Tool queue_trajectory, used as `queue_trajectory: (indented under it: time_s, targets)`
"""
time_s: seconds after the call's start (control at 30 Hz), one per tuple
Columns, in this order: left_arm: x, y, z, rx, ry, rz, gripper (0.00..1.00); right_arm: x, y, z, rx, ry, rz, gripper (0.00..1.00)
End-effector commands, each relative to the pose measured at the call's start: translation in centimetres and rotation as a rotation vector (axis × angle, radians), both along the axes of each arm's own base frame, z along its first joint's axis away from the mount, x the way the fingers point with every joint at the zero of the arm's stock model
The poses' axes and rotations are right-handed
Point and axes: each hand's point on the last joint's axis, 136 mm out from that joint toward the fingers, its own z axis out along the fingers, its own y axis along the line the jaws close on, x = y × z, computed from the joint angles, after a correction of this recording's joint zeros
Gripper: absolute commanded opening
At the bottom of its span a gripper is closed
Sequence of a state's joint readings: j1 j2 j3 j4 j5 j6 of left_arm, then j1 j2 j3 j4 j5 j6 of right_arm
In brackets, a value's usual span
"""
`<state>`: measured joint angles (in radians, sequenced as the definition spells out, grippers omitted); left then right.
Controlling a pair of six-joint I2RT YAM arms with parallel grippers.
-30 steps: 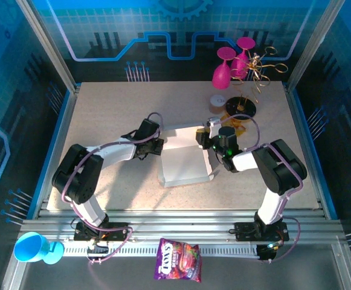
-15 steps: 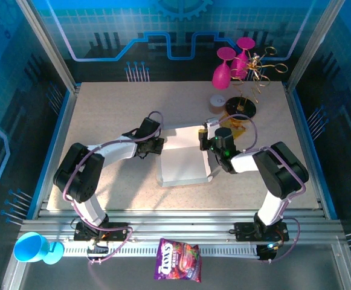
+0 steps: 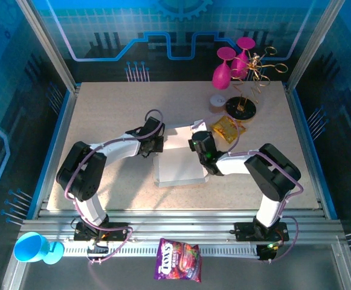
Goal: Fold the paper box
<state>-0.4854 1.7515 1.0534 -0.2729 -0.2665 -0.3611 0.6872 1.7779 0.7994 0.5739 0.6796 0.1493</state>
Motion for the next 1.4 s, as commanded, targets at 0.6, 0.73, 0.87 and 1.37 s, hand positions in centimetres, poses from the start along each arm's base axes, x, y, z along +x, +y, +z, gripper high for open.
queue_trajectory:
  time_s: [0.6, 0.73, 0.87, 1.37]
  targets:
    - [-1.5, 3.5, -2.6, 0.139, 0.105, 0.215, 0.00, -2.2, -5.1, -1.6, -0.334, 0.149, -0.461, 0.00]
    - [-1.4, 3.3, -3.0, 0.133, 0.114, 0.203, 0.00, -2.1, -4.1, -2.3, -0.304, 0.171, -0.398, 0.00]
    - [-1.3, 3.1, -2.9, 0.140, 0.118, 0.184, 0.00, -1.7, -3.6, -2.5, -0.256, 0.203, -0.347, 0.00]
    - [-1.4, 2.8, -3.6, 0.153, 0.168, 0.150, 0.00, -0.2, -2.2, -3.4, 0.020, 0.276, -0.150, 0.19]
